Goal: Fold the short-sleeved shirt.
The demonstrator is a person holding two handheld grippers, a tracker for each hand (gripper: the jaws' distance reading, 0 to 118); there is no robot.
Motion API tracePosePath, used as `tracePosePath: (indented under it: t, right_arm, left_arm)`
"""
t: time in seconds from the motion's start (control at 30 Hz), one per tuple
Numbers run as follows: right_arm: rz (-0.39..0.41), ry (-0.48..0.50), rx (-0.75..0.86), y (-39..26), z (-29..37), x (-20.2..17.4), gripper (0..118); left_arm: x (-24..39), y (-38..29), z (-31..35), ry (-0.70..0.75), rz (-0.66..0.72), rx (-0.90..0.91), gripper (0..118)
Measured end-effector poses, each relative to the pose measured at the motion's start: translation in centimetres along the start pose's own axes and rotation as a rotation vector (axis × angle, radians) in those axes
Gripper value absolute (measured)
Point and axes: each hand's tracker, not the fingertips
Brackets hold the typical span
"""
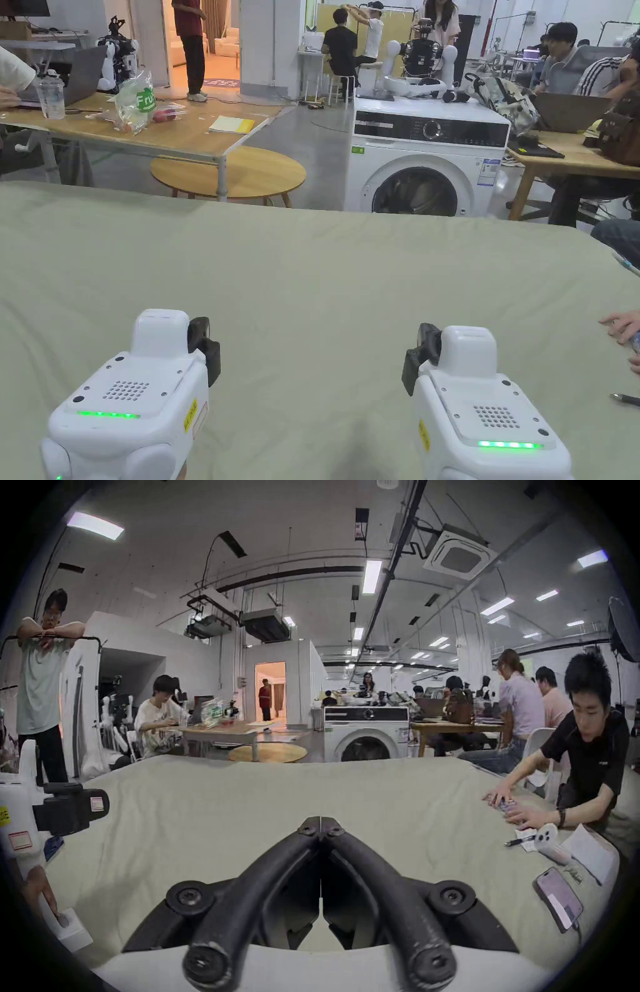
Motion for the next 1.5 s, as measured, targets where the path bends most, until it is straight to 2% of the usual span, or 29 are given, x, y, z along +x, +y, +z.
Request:
tracePosePath:
  t: [0.63,1.1,1.13,1.17,1.2,1.23,1.27,1.33,1.4,1.5]
  right_arm:
    - [0.018,0.022,0.017,-0.2,0.2,-0.8,0]
    - [0.034,-0.028,0.070,0.1,0.2,-0.4,0]
    - [0.032,-0.033,0.073,0.1,0.2,-0.3,7]
    - [0.025,-0.036,0.075,0.1,0.3,-0.1,19]
    - [0.017,-0.036,0.078,0.3,0.4,0.0,36]
    - [0.012,-0.036,0.077,0.4,0.3,0.2,59]
    - [0.007,-0.040,0.076,0.5,0.3,0.2,71]
    - [0.015,-0.063,0.079,0.7,0.3,0.2,88]
    - [0.026,-0.091,0.087,0.8,0.3,0.2,93]
    - [0.025,-0.082,0.086,1.0,0.3,0.4,93]
  left_arm:
    - [-1.6,0.6,0.7,0.042,0.016,0.010,0]
    - [-1.9,1.1,0.3,0.141,-0.025,0.046,2]
    - [-1.9,1.2,0.2,0.149,-0.027,0.043,12]
    - [-2.0,1.3,0.3,0.147,-0.026,0.045,24]
    - [-2.2,1.4,0.4,0.141,-0.020,0.046,37]
    - [-2.3,1.6,0.5,0.124,-0.009,0.051,54]
    - [-2.5,1.7,0.6,0.103,0.006,0.062,67]
    - [-2.6,1.9,0.8,0.090,0.019,0.080,88]
    - [-2.6,2.1,1.3,0.087,0.018,0.112,89]
    - [-2.3,2.2,1.6,0.088,0.008,0.135,89]
